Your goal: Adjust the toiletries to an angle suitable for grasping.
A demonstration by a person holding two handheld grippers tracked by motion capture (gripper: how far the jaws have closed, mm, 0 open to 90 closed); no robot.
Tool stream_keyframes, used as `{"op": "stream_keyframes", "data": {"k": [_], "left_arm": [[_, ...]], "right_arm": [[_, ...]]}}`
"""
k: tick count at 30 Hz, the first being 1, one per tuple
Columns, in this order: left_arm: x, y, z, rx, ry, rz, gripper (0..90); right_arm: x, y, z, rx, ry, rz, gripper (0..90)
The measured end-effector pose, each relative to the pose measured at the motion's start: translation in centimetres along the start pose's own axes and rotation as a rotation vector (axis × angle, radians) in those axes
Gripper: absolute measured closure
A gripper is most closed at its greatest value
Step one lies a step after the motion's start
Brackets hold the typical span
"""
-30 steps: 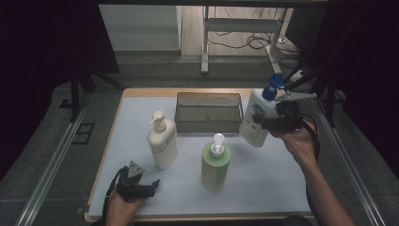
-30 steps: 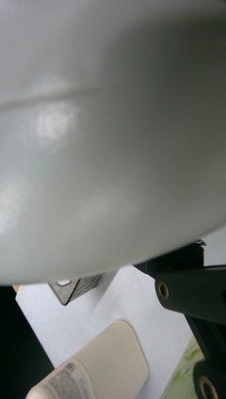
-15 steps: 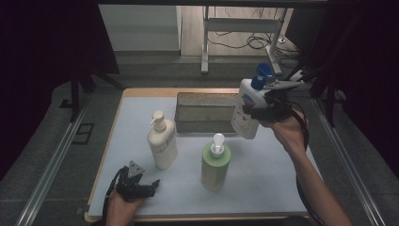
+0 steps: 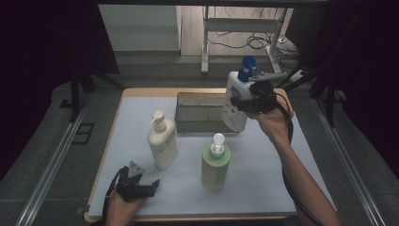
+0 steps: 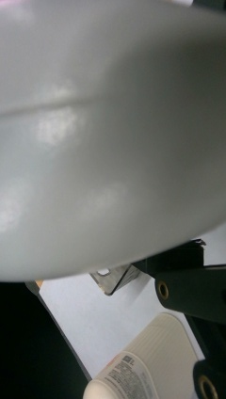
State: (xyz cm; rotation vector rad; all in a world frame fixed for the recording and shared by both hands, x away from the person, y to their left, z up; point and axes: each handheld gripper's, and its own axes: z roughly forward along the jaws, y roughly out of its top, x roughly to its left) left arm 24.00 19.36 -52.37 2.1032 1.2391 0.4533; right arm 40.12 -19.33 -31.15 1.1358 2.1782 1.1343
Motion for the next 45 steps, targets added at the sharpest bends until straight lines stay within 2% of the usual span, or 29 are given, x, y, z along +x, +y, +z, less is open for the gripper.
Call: {"op": "stream_keyframes", "data": {"k": [27,32,45], "left_arm": [[0.0,0.0,0.0,0.0,-0.002,-0.002,12.3],[0.0,0.0,0.0,0.001,-0.002,-0.002,12.3],[0.0,0.0,0.0,0.0,-0.002,-0.002,12.3]], "right_arm": [[2.9,3.2,6.2,-0.01,0.011,0.009,41.2],[3.6,3.8,7.7,-0.013,0.007,-0.006,41.3],[4.4,4.4,10.3,-0.01,0.003,-0.005,41.2]]}}
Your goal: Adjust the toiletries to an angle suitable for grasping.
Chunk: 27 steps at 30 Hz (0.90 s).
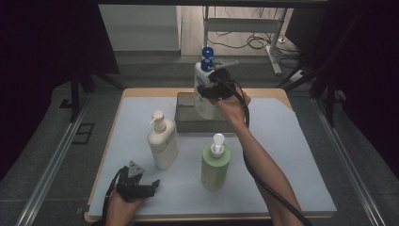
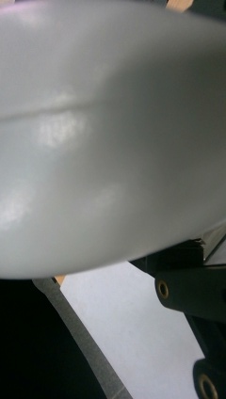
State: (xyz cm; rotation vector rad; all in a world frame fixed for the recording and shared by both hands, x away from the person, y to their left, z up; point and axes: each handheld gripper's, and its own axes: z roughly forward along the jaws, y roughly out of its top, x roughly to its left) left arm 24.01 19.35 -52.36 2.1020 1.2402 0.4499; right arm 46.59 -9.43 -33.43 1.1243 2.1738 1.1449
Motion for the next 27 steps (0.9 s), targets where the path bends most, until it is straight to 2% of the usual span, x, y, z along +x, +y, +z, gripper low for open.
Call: {"op": "stream_keyframes", "data": {"k": [11,27], "left_arm": [[0.0,0.0,0.0,0.001,0.001,0.002,12.3],[0.0,0.0,0.0,0.002,0.001,0.002,12.3]], "right_arm": [[0.2,-0.2,1.9,0.006,-0.004,-0.003,41.3],[0.4,-2.2,4.1,0.046,0.006,0.01,41.2]]}}
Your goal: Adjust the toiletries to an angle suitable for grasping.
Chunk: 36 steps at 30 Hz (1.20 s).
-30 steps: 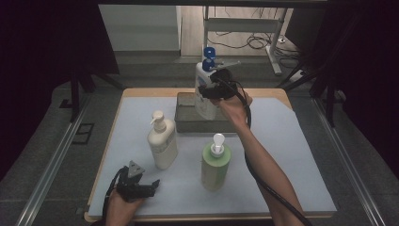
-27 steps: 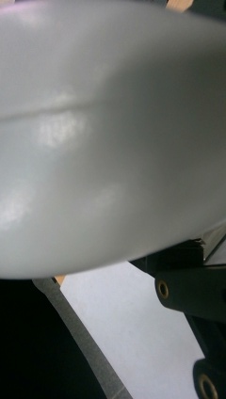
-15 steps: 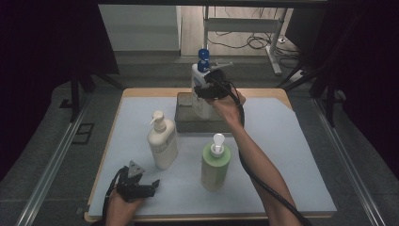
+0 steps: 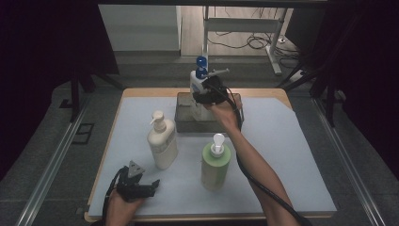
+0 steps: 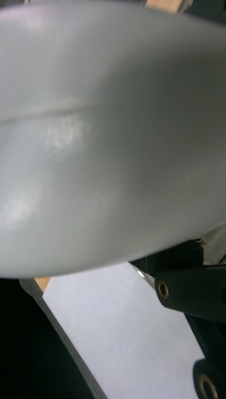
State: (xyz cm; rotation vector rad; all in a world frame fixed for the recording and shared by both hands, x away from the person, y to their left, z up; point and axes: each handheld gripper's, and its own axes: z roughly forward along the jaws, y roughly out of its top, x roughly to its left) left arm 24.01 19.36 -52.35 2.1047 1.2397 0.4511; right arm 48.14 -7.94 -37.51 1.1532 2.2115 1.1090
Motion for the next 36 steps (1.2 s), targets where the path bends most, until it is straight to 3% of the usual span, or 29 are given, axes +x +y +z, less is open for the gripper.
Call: {"op": "stream_keyframes", "data": {"k": [18,36], "left_arm": [[0.0,0.0,0.0,0.0,0.0,0.0,12.3],[0.0,0.0,0.0,-0.001,0.0,-0.002,12.3]], "right_arm": [[0.5,-2.6,1.6,0.038,0.017,-0.004,40.9],[0.1,-2.9,1.7,0.057,0.057,-0.061,36.9]]}}
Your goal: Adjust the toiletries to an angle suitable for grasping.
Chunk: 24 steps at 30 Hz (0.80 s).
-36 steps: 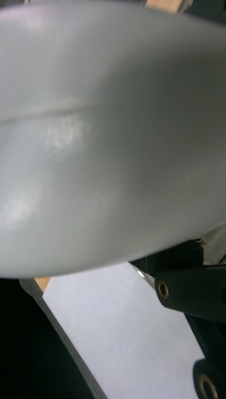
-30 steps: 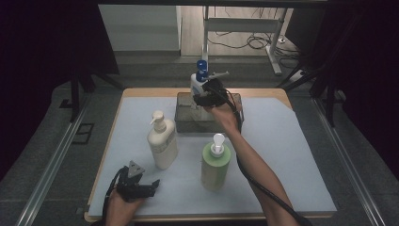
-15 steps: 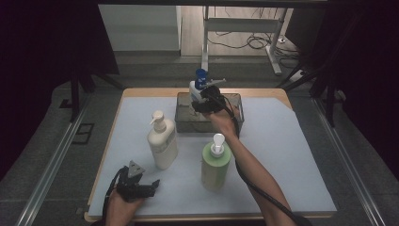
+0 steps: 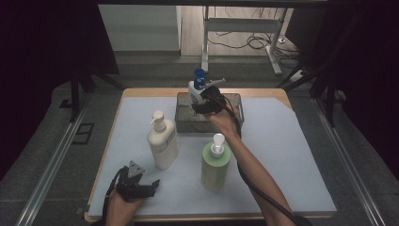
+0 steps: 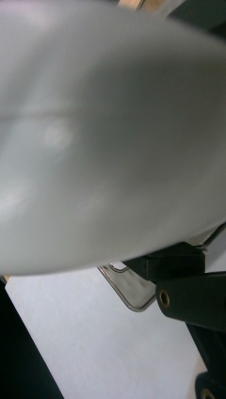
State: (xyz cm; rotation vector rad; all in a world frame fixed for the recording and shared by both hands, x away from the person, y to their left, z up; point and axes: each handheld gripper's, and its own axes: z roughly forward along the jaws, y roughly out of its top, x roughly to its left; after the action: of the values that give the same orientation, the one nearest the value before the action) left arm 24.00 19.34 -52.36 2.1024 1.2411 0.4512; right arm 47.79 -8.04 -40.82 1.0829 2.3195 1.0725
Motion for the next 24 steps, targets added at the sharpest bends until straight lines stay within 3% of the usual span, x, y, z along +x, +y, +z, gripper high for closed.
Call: {"op": "stream_keyframes", "data": {"k": [24], "left_arm": [[0.0,0.0,0.0,-0.001,-0.001,0.0,12.3]], "right_arm": [[-0.4,-3.5,-3.3,-0.03,0.07,-0.02,40.7]]}}
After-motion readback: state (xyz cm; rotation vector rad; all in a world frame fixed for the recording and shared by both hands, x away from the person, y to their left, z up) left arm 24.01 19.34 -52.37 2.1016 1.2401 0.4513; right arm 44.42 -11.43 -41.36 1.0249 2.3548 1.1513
